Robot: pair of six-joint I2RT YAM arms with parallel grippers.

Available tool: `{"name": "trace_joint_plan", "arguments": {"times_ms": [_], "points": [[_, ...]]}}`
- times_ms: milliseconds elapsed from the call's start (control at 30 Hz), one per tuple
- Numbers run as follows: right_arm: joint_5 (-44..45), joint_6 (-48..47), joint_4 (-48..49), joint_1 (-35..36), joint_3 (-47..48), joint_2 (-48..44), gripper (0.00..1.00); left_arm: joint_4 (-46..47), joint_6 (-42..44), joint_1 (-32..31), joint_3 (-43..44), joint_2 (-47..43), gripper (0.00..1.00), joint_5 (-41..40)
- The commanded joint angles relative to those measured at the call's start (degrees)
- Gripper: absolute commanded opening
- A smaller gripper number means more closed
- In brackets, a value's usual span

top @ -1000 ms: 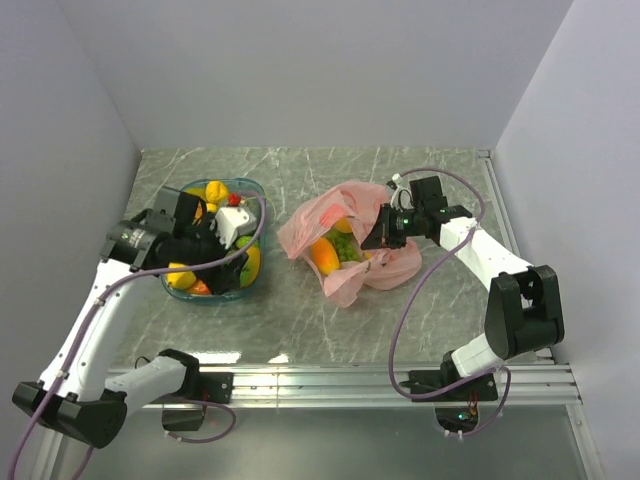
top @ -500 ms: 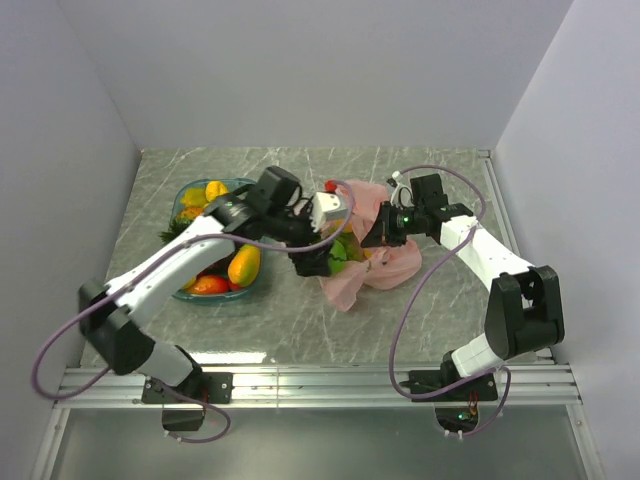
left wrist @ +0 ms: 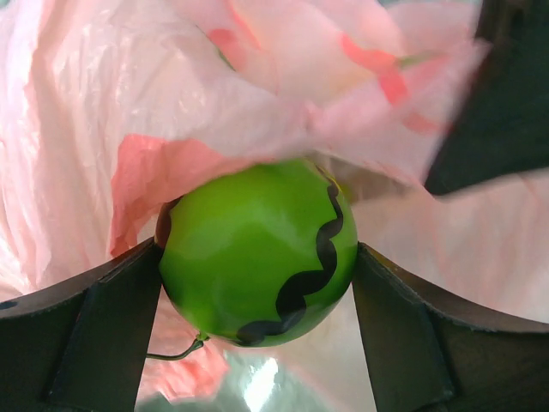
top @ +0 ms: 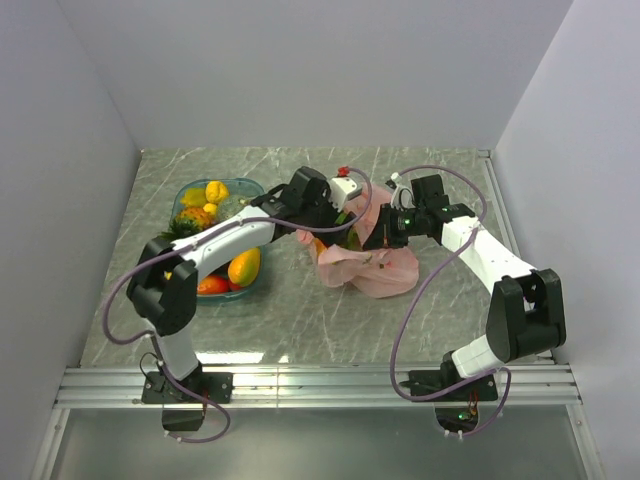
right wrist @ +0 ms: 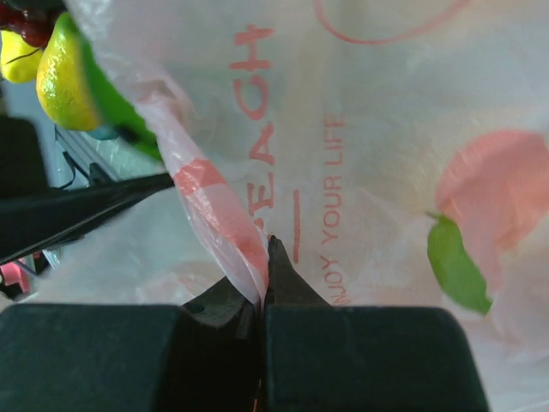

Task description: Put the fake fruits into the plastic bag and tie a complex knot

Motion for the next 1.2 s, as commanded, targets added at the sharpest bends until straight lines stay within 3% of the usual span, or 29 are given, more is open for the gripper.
{"name": "trace_joint_plan", "arguments": {"times_ms": [0, 100, 167, 367, 400, 800, 933, 1033, 1133, 1167], "points": [[-0.9, 0.0, 0.9, -0.1, 2.7, -0.8, 0.00, 4.2, 0.1, -0.2, 5.0, 2.4, 0.58, 3.8], [-0.8, 1.0, 1.3, -0.4, 2.9, -0.4, 0.00, 5.3, -0.3, -1.3, 1.4, -0.3, 0.50, 9.9], [-0.9, 1.3, 1.6, -0.4, 2.9, -0.2, 0.00, 5.2, 0.6, -2.4, 0.1, -2.0, 0.51, 13.5], [-0.6, 2.2, 1.3, -0.7, 2.4, -0.3, 0.00, -0.6, 2.2, -5.7, -0.4, -0.2, 0.84, 20.5], [-0.5, 1.9, 1.2, -1.0, 2.2, -0.5, 0.00, -0.8, 2.4, -5.7, -1.1, -0.5, 0.99, 20.2], [-0.2, -0.2, -0.1, -1.1, -0.6, -1.8, 0.00, -7.6, 2.9, 1.7, 0.2, -15.5, 0.99, 15.8], [-0.2, -1.4, -0.9, -1.1, -1.4, -1.5, 0.00, -10.6, 1.2, 9.5, 0.7, -23.4, 0.99, 16.0], [-0.1, -2.2, -1.1, -1.0, -1.8, -1.4, 0.00, -18.6, 1.5, 17.0, 1.7, -28.3, 0.99, 14.3], [0.1, -3.0, -1.8, -0.6, -1.7, -0.9, 0.00, -29.4, 3.3, 23.6, 1.5, -32.2, 0.93, 8.3], [0.2, -3.1, -1.8, -0.5, -1.8, -0.9, 0.00, -33.7, 3.8, 26.1, 1.0, -33.9, 0.92, 3.0]]}}
